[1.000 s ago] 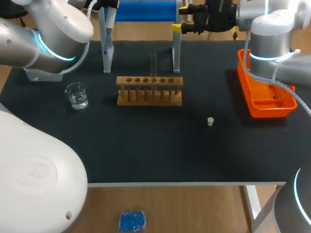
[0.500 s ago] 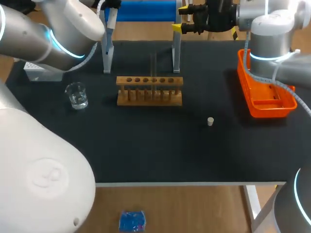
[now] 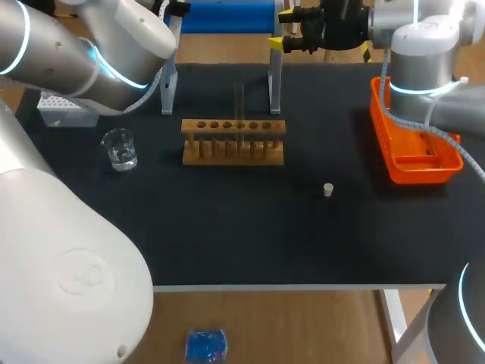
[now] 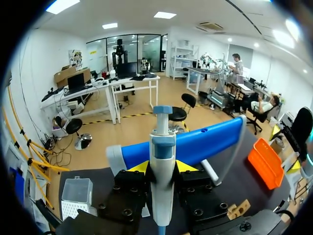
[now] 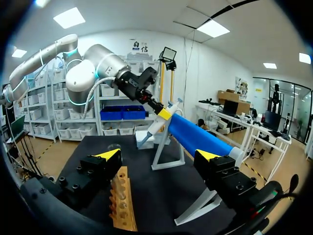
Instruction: Invert the test tube, pick up the pipette, mount the tip to pipette, aspirate from beaker and dispense into the tube, eject the tip, return the pipette, and cap with the stopper.
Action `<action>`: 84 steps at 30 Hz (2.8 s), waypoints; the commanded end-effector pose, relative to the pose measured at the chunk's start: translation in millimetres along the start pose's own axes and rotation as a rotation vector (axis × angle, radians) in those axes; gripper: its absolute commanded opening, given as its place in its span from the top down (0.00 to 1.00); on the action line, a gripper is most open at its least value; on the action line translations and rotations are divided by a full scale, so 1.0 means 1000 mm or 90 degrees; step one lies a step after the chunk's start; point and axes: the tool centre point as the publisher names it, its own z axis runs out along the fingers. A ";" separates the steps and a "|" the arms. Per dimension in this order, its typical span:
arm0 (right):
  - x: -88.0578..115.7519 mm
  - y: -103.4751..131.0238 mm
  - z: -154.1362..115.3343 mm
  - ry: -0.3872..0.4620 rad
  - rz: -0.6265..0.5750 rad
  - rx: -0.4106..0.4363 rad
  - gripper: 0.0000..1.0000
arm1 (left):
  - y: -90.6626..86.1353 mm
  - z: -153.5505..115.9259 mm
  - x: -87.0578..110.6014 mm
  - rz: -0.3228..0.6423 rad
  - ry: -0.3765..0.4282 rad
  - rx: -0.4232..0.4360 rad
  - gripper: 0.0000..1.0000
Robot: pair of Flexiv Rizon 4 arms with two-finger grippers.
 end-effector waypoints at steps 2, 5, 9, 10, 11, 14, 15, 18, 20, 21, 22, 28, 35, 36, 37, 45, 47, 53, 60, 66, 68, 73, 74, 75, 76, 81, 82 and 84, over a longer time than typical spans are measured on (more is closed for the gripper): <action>-0.001 0.001 -0.001 0.003 0.000 0.003 0.00 | -0.001 0.008 -0.001 -0.003 -0.009 0.001 1.00; -0.001 0.001 -0.001 0.003 0.000 0.003 0.00 | -0.002 0.010 -0.003 -0.004 -0.013 0.001 1.00; -0.001 0.001 -0.001 0.003 0.000 0.003 0.00 | -0.004 0.012 -0.005 -0.005 -0.017 0.001 1.00; -0.001 0.001 -0.001 0.003 0.000 0.003 0.00 | -0.004 0.012 -0.006 -0.005 -0.018 0.001 1.00; -0.001 0.001 -0.001 0.003 0.000 0.003 0.00 | -0.004 0.014 -0.008 -0.005 -0.019 0.000 1.00; -0.001 0.001 -0.001 0.003 0.000 0.003 0.00 | -0.004 0.015 -0.008 -0.006 -0.020 -0.002 1.00; -0.001 0.001 -0.001 0.003 0.000 0.003 0.00 | -0.004 0.016 -0.007 -0.007 -0.021 -0.002 1.00; -0.001 0.001 -0.001 0.003 0.000 0.003 0.00 | -0.003 0.019 -0.008 -0.008 -0.022 -0.005 1.00; -0.001 0.001 -0.001 0.003 0.000 0.003 0.00 | -0.002 0.021 -0.008 -0.009 -0.022 -0.007 1.00; -0.001 0.001 -0.001 0.003 0.000 0.003 0.00 | -0.001 0.022 -0.009 -0.010 -0.022 -0.008 1.00; -0.001 0.001 -0.001 0.003 0.000 0.003 0.00 | -0.001 0.023 -0.009 -0.010 -0.022 -0.009 1.00; -0.001 0.001 -0.001 0.003 0.000 0.003 0.00 | 0.004 0.027 -0.008 -0.015 -0.022 -0.016 1.00; -0.001 0.001 -0.001 0.003 0.000 0.003 0.00 | 0.010 0.029 -0.005 -0.021 -0.020 -0.022 1.00; -0.001 0.001 -0.001 0.003 0.000 0.003 0.00 | 0.010 0.029 -0.004 -0.022 -0.020 -0.022 1.00; -0.001 0.001 -0.001 0.003 0.000 0.003 0.00 | 0.011 0.029 -0.003 -0.024 -0.020 -0.023 1.00; -0.001 0.001 -0.001 0.003 0.000 0.003 0.00 | 0.018 0.028 0.001 -0.033 -0.010 -0.026 0.75; -0.001 0.001 -0.001 0.003 0.000 0.003 0.00 | 0.019 0.028 0.002 -0.034 -0.006 -0.027 0.51; -0.001 0.001 -0.001 0.003 0.000 0.003 0.00 | 0.026 0.026 0.007 -0.039 -0.001 -0.027 0.00; -0.001 0.001 -0.001 0.003 0.000 0.003 0.00 | 0.027 0.020 0.009 -0.045 0.004 -0.021 0.00; -0.001 0.001 -0.001 0.003 0.000 0.003 0.00 | 0.021 0.011 0.013 -0.041 0.016 -0.011 0.00; -0.001 0.001 -0.001 0.003 0.000 0.003 0.00 | 0.018 0.007 0.016 -0.035 0.021 -0.007 0.00; -0.001 0.001 -0.001 0.003 0.000 0.003 0.00 | 0.013 -0.009 0.025 -0.014 0.047 0.001 0.00; -0.001 0.001 -0.001 0.003 0.000 0.003 0.00 | 0.014 -0.013 0.026 -0.011 0.056 0.002 0.00; -0.001 0.001 -0.001 0.003 0.000 0.003 0.00 | 0.014 -0.016 0.027 -0.006 0.058 0.002 0.00; -0.001 0.001 -0.001 0.003 0.000 0.003 0.00 | 0.015 -0.021 0.028 -0.003 0.070 0.009 0.00; -0.001 0.001 -0.001 0.003 0.000 0.003 0.00 | 0.017 -0.045 0.041 0.033 0.174 0.062 0.00; -0.001 0.001 -0.001 0.003 0.000 0.003 0.00 | 0.017 -0.051 0.044 0.044 0.180 0.067 0.00; -0.001 0.001 -0.001 0.003 0.000 0.003 0.00 | 0.019 -0.063 0.048 0.057 0.213 0.085 0.00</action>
